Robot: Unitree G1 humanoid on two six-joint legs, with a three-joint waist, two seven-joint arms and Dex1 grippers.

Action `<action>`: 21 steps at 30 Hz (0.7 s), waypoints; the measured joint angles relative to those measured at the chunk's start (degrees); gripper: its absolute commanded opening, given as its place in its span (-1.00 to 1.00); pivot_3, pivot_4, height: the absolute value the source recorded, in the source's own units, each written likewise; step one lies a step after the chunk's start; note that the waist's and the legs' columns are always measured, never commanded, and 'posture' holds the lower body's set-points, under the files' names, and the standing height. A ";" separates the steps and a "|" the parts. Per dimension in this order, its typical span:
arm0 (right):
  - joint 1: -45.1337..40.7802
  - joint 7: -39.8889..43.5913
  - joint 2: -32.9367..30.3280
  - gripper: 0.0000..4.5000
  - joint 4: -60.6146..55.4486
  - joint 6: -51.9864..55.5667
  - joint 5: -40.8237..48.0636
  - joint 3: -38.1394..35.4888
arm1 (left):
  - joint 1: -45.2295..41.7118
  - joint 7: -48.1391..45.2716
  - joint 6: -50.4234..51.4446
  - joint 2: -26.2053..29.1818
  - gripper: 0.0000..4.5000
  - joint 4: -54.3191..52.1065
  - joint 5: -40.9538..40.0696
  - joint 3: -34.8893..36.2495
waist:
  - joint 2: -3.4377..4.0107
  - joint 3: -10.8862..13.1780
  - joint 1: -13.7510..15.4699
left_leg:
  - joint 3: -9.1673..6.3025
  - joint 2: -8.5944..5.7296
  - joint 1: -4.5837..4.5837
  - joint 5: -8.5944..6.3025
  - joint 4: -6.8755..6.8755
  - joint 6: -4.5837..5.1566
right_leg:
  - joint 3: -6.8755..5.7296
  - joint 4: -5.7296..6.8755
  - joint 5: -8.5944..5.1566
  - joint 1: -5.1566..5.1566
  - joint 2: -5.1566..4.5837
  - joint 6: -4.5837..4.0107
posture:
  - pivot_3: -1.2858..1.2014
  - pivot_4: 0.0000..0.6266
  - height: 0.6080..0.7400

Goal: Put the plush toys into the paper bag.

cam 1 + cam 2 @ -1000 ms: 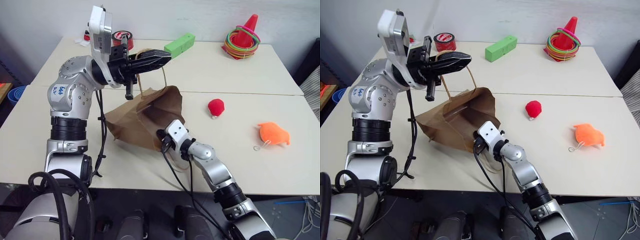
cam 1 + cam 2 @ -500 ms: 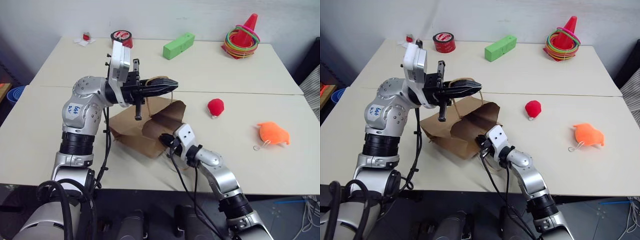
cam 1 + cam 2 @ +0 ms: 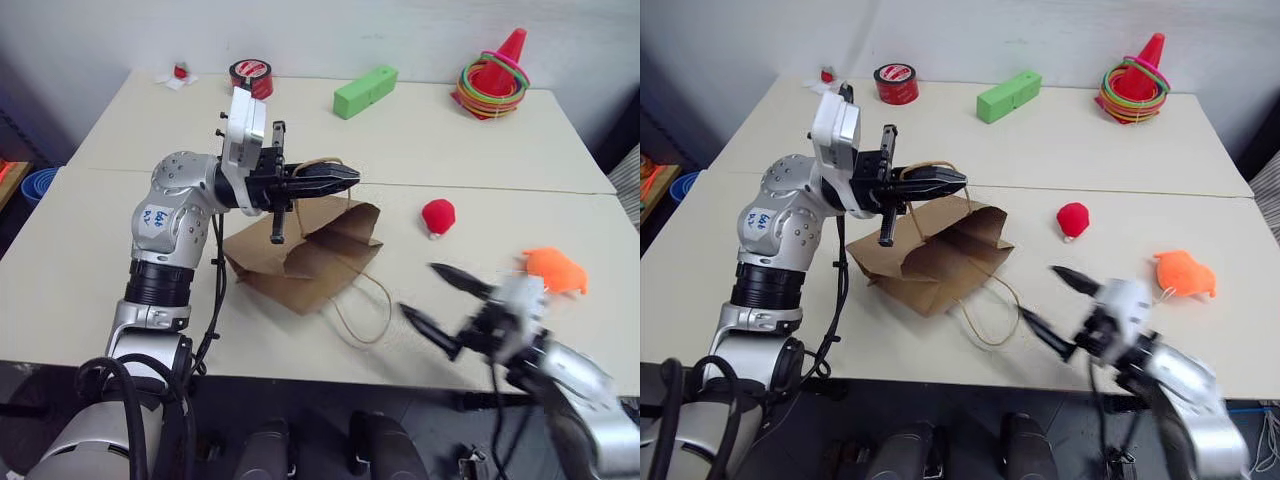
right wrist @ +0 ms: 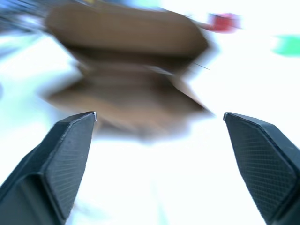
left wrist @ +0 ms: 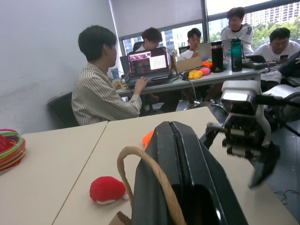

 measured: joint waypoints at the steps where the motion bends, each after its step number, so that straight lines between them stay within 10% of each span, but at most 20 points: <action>1: 2.59 -0.63 0.61 0.99 1.13 -1.77 -0.24 -3.75 | -0.02 -0.10 -0.11 0.07 -1.00 0.43 0.02 0.12 | 0.00 0.00 0.00 | 0.01 0.00 0.03 -0.01 0.00 0.02 | 0.02 -0.04 0.02 0.05 0.01 0.03 | 0.03 -0.52 1.00; 10: 14.80 -4.45 3.28 0.99 14.18 -15.96 -8.79 -16.27 | -0.21 -0.28 3.11 -0.42 -1.00 1.50 -0.62 0.20 | 0.01 0.00 -1.45 | 0.18 0.05 0.26 -0.14 -0.08 -0.04 | 0.35 -0.27 0.03 0.09 -0.02 0.07 | 0.03 -0.52 1.00; 21: -16.99 -4.90 -24.96 0.82 37.32 -6.94 -23.15 -1.07 | -1.74 -0.02 3.05 1.58 -1.00 1.50 0.17 0.14 | 0.29 0.23 -2.17 | 0.17 -0.06 0.29 0.03 -0.05 0.04 | 0.34 -0.11 0.00 0.04 -0.14 0.05 | 0.03 -0.52 1.00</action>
